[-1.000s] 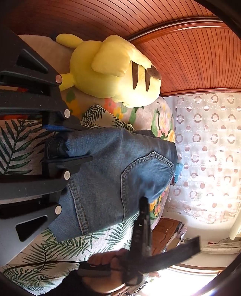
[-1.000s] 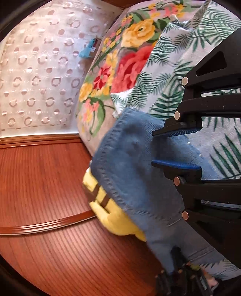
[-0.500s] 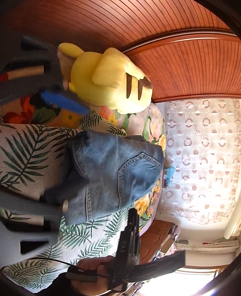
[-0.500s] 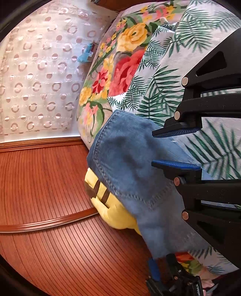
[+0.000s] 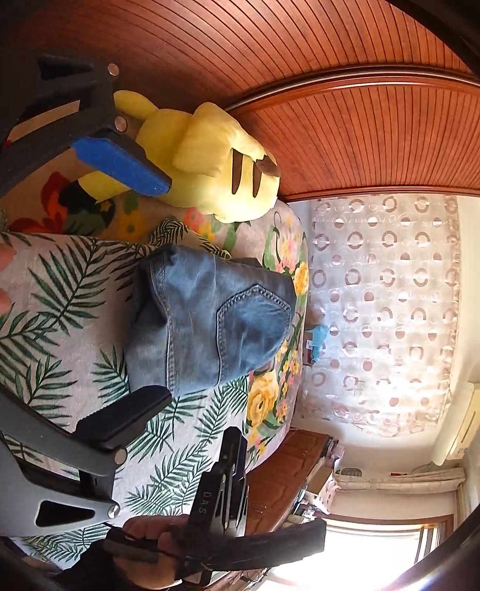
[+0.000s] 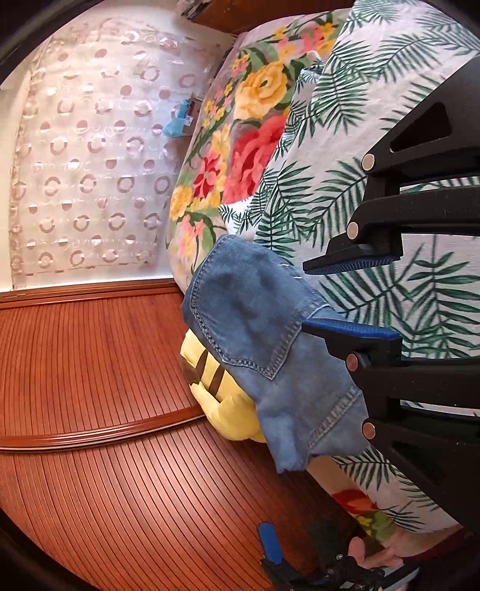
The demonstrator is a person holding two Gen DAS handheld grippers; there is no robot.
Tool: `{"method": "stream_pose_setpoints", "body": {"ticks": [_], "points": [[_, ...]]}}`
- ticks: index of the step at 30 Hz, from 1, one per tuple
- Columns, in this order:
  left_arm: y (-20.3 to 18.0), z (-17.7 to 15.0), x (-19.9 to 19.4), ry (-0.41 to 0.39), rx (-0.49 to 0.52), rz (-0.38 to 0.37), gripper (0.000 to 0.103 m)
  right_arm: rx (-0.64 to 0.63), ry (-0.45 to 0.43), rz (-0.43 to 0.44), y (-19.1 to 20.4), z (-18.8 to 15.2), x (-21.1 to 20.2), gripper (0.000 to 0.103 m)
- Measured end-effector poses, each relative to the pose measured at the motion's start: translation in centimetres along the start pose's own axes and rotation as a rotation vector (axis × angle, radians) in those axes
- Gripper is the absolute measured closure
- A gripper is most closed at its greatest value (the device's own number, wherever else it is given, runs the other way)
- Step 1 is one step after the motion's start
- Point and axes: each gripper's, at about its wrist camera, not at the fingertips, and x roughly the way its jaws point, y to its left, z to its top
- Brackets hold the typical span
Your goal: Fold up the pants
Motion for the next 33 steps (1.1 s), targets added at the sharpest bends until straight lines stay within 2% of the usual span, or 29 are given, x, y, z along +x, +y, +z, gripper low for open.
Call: {"method": "stream_pose_setpoints", "body": {"ticks": [2,7,11,22,33], "points": [[-0.5,-0.1,-0.4,-0.002,0.002,-0.009,0.0,0.001,-0.007,-0.006,0.3,-0.4,-0.9,0.076],[-2.1,-0.4,-1.5,-0.004,0.028,-0.028,0.0,0.006,-0.028,-0.026,0.9,-1.7,-3.6,0.048],[-3.4,-0.5,-2.2,-0.014,0.042,-0.047,0.0,0.015,-0.048,-0.037,1.1,-2.7,-5.9,0.034],[-7.9,-0.7,-3.3,-0.016,0.074,-0.086,0.0,0.045,-0.08,-0.104,1.4,-6.1,-12.1,0.033],[-13.0,-1.6,-3.8,0.0,0.103,-0.189,0.0,0.115,-0.079,-0.19,0.5,-9.6,-18.0,0.033]]}}
